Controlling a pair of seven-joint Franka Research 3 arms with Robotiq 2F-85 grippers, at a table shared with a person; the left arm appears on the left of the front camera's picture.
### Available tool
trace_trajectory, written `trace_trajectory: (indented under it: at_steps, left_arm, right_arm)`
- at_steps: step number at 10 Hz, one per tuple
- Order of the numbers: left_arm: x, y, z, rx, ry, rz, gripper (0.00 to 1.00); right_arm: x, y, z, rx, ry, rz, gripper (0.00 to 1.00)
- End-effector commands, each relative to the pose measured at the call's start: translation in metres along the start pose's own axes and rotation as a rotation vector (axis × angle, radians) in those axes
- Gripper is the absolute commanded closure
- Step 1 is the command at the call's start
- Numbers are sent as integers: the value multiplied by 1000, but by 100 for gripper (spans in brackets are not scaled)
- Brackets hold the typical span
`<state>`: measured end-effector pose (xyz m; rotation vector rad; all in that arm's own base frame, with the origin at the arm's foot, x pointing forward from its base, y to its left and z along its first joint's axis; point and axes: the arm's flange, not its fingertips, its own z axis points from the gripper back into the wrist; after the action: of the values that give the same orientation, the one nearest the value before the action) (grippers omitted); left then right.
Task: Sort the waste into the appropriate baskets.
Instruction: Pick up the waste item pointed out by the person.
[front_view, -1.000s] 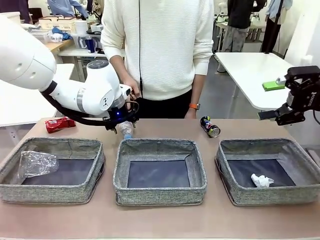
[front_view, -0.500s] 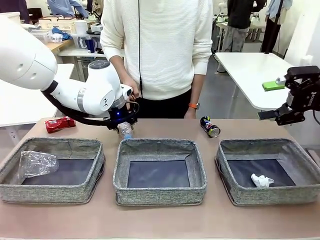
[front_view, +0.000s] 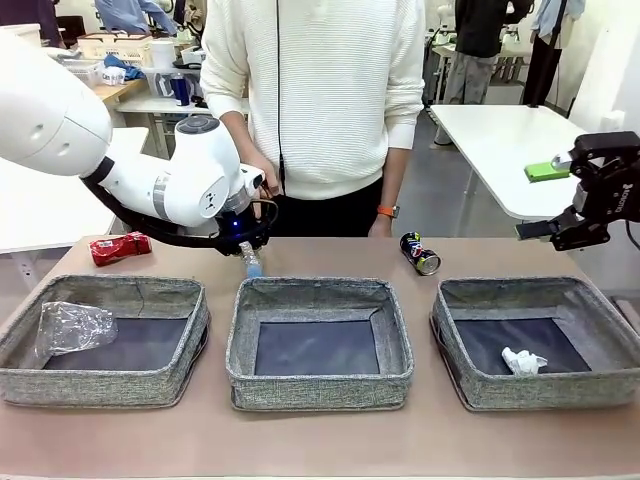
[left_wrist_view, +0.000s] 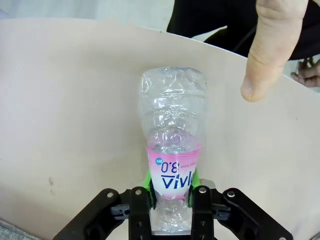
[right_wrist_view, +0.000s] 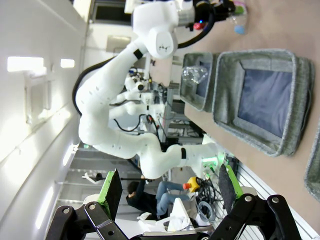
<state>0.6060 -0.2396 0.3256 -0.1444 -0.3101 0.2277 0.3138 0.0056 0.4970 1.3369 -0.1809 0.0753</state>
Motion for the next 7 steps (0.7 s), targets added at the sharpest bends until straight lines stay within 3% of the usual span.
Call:
trace_trajectory:
  at_steps: [1, 4, 6, 7]
  left_arm:
    - [-10, 12, 13, 57, 24, 38, 100]
    - [-18, 28, 39, 105, 39, 56, 100]
    - [-30, 48, 96, 49, 2, 27, 100]
    - [-44, 57, 131, 21, 39, -2, 100]
  right_arm:
    - [1, 2, 0, 20, -8, 13, 0]
    - [1, 2, 0, 20, -8, 13, 0]
    - [1, 2, 0, 20, -8, 13, 0]
    - [1, 2, 0, 20, -8, 13, 0]
